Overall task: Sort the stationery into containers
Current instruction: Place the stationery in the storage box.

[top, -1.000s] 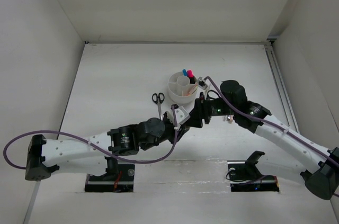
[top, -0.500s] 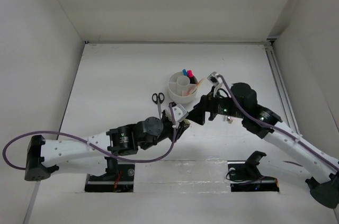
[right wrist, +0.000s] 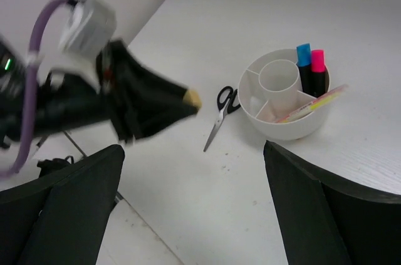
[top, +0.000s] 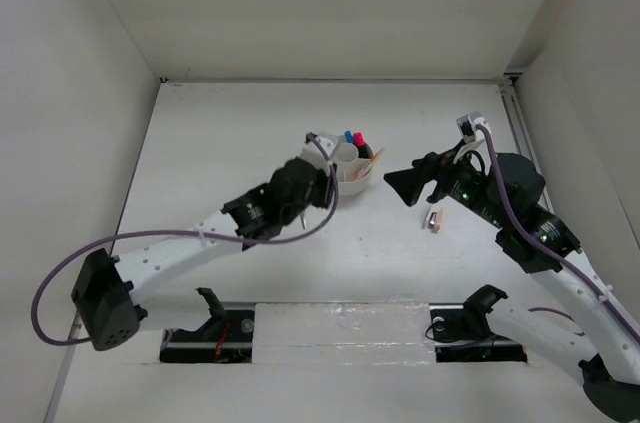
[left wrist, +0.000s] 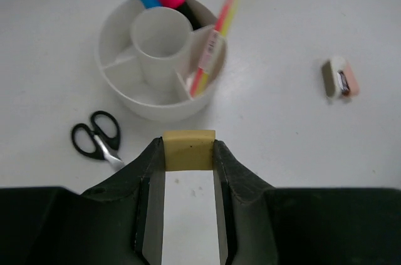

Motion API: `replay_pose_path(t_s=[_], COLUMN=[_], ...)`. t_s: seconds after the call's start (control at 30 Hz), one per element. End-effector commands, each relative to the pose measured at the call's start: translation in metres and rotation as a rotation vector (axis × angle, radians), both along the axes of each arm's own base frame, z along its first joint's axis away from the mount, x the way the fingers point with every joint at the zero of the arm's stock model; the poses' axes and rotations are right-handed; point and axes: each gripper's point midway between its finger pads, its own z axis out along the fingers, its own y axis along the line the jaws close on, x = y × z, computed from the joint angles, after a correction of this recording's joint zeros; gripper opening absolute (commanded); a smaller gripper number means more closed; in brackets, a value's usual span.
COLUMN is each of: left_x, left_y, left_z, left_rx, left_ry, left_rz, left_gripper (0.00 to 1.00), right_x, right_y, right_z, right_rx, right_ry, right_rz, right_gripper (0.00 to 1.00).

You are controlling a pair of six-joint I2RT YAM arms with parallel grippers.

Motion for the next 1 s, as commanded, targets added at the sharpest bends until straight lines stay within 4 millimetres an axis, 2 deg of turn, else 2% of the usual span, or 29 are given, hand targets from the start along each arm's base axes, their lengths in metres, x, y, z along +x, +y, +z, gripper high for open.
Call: replay_pose_path(t_s=[0.0,0.03,0.1,0.13,0.17,0.2,0.27,0.3,0.37,0.4,0.47,0.5,0.53,0.63,0.77,0.93,0.97], left_x=[0.048,0.075,0.093,0.116,0.133,0.132,0.146,0.151,0.147,0.144,0.136,0.132,0.130,0.120,0.128,0.144,0.152], left_y=[0.007,0.013,0.024,0.037,0.036,0.042,0.041,0.042,0.036,0.039,0.038,0.043,0.041,0.026,0.027,0.032,0.029], left_z=[0.044,0.058,0.057,0.085,0.069,0.056,0.053,0.054,0.048,0.034,0.028,0.015,0.010,0.017,0.013,0.001,-0.002], left_rx=[-0.100,-0.084,0.012,-0.009,0.017,0.044,0.044,0.050,-0.011,-0.016,-0.115,-0.128,-0.151,-0.261,-0.359,-0.373,-0.369], left_ry=[-0.004,-0.019,-0.002,-0.031,0.032,0.132,0.195,0.188,0.239,0.277,0.368,0.421,0.451,0.498,0.549,0.564,0.562], left_rz=[-0.023,0.002,-0.018,0.020,0.036,0.064,0.169,0.187,0.221,0.255,0.345,0.387,0.400,0.478,0.618,0.759,0.782], left_gripper=[0.00,0.00,0.00,0.00,0.00,0.00,0.00,0.00,0.00,0.00,0.00,0.00,0.00,0.00,0.00,0.00,0.00], right_x=[-0.002,-0.001,-0.006,-0.008,-0.009,-0.009,-0.010,-0.012,-0.010,-0.010,-0.011,-0.013,-0.011,-0.013,-0.017,-0.020,-0.020], right_y=[-0.010,-0.011,-0.010,-0.009,-0.008,-0.006,-0.007,-0.008,-0.012,-0.014,-0.017,-0.022,-0.025,-0.028,-0.030,-0.036,-0.036], right_z=[0.017,0.017,0.017,0.017,0.017,0.010,0.002,0.005,0.003,-0.002,-0.002,0.000,-0.002,0.003,0.007,0.012,0.012], right_rx=[-0.043,-0.060,-0.066,-0.065,-0.063,-0.077,-0.083,-0.078,-0.086,-0.099,-0.114,-0.124,-0.132,-0.128,-0.103,-0.093,-0.093], right_ry=[-0.074,-0.090,-0.097,-0.097,-0.097,-0.090,-0.080,-0.089,-0.095,-0.077,-0.075,-0.080,-0.073,-0.080,-0.082,-0.086,-0.086], right_rz=[-0.013,-0.010,0.015,0.025,0.035,0.048,0.049,0.048,0.028,0.020,0.011,-0.003,-0.020,-0.030,-0.034,-0.055,-0.055], right_gripper=[0.99,0.99,0.99,0.99,0.99,0.99,0.99,0.99,0.99,0.99,0.99,0.99,0.99,0.99,0.99,0.99,0.99])
